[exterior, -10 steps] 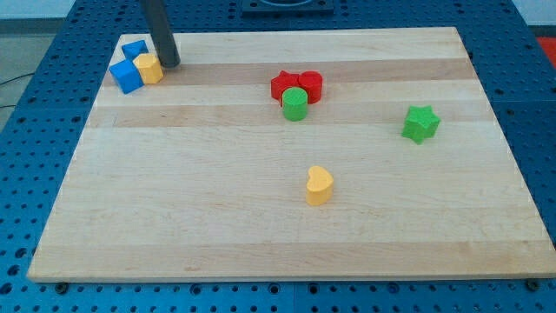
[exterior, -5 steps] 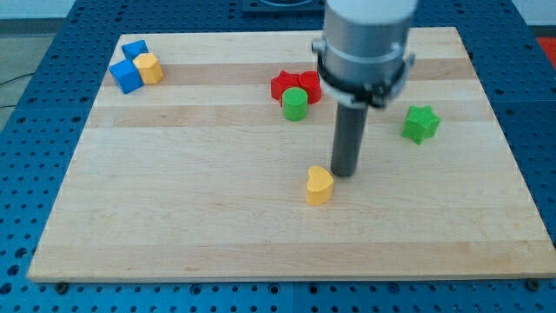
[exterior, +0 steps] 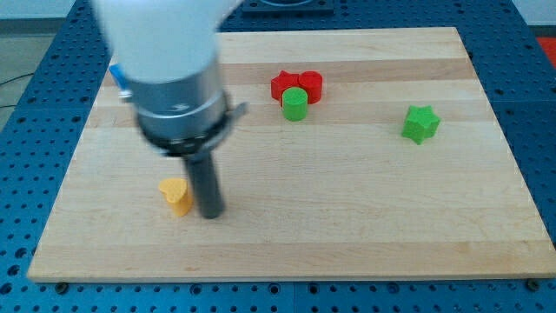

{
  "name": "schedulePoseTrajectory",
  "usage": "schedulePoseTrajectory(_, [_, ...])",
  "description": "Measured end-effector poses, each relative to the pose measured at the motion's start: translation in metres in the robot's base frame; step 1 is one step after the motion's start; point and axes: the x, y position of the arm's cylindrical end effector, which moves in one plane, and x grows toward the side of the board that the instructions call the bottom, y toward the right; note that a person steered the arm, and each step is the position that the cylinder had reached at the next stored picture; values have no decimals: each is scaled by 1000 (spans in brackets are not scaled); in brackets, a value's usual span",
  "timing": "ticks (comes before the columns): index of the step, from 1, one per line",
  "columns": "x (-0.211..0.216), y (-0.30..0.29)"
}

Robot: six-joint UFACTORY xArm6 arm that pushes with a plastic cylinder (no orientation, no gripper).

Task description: Push the yellow heart diagonally below to the blue cube

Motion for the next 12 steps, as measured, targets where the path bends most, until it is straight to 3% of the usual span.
schedulePoseTrajectory(1, [-8,-76])
schedulePoseTrajectory(2, [-42,-110])
schedulePoseTrajectory(4, [-35,-97])
schedulePoseTrajectory(6, [-87,-44])
schedulePoseTrajectory(9, [-157,-34])
schedulePoseTrajectory(10, [-158,-3])
schedulePoseTrajectory(12, [-201,-73])
